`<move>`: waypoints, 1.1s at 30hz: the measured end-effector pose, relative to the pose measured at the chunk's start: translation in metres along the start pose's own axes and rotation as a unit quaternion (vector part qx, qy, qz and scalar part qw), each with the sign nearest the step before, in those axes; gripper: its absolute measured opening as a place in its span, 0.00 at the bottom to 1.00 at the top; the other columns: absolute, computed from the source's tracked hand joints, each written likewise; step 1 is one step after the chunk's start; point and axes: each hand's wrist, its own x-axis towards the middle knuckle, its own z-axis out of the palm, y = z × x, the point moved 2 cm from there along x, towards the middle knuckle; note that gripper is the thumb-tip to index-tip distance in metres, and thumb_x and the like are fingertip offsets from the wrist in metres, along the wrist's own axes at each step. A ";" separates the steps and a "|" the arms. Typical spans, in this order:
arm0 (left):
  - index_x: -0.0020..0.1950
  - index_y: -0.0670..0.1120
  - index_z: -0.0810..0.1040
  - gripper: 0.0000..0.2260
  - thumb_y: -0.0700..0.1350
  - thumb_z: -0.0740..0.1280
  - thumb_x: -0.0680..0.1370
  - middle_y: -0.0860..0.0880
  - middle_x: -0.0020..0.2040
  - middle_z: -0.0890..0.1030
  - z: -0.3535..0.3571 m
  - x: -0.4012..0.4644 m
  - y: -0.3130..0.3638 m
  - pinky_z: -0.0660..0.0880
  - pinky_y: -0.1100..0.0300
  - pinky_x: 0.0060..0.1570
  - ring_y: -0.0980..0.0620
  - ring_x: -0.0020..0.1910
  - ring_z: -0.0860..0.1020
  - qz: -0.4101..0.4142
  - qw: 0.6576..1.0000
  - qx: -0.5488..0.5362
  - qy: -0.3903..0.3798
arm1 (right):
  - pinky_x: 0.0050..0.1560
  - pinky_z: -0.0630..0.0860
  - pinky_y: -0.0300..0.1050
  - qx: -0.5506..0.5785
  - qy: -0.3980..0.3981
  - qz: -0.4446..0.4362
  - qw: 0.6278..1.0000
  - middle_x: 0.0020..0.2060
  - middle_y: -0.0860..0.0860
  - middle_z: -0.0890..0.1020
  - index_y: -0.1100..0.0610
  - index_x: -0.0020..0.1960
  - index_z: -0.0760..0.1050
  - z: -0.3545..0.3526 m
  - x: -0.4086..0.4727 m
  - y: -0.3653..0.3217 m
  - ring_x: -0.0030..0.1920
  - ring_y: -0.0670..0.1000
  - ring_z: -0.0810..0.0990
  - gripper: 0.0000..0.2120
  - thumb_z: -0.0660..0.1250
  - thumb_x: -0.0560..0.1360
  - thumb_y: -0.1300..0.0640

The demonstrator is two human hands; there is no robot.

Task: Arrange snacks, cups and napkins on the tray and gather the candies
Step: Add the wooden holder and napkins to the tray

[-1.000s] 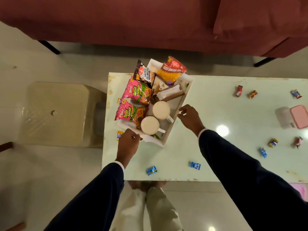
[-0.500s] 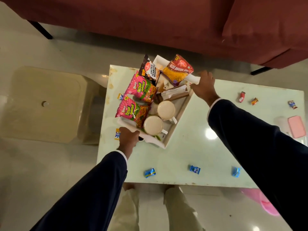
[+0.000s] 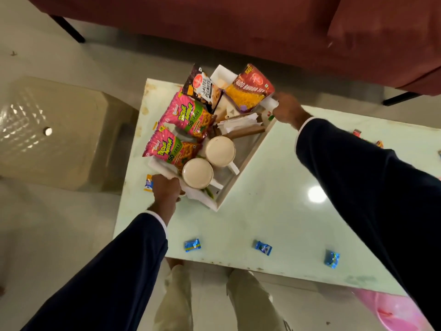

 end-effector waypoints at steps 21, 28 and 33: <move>0.73 0.45 0.69 0.20 0.44 0.62 0.81 0.41 0.67 0.75 0.118 -0.045 0.087 0.80 0.47 0.44 0.39 0.56 0.77 0.139 0.951 0.233 -0.149 | 0.37 0.83 0.54 0.330 0.098 0.371 0.863 0.56 0.62 0.78 0.63 0.59 0.72 0.018 -0.271 0.226 0.45 0.60 0.81 0.12 0.65 0.76 0.66; 0.72 0.44 0.69 0.21 0.46 0.63 0.79 0.41 0.67 0.75 0.147 -0.056 0.083 0.80 0.48 0.45 0.41 0.53 0.75 0.161 0.933 0.286 -0.150 | 0.44 0.84 0.58 0.379 0.078 0.399 0.832 0.52 0.55 0.75 0.62 0.62 0.70 0.044 -0.302 0.255 0.49 0.59 0.80 0.15 0.63 0.76 0.69; 0.73 0.41 0.68 0.23 0.46 0.64 0.80 0.38 0.70 0.73 0.150 -0.060 0.080 0.80 0.41 0.56 0.36 0.64 0.75 0.162 0.927 0.309 -0.139 | 0.45 0.84 0.58 0.381 0.067 0.389 0.836 0.48 0.52 0.75 0.60 0.59 0.69 0.049 -0.304 0.262 0.49 0.59 0.80 0.13 0.65 0.76 0.68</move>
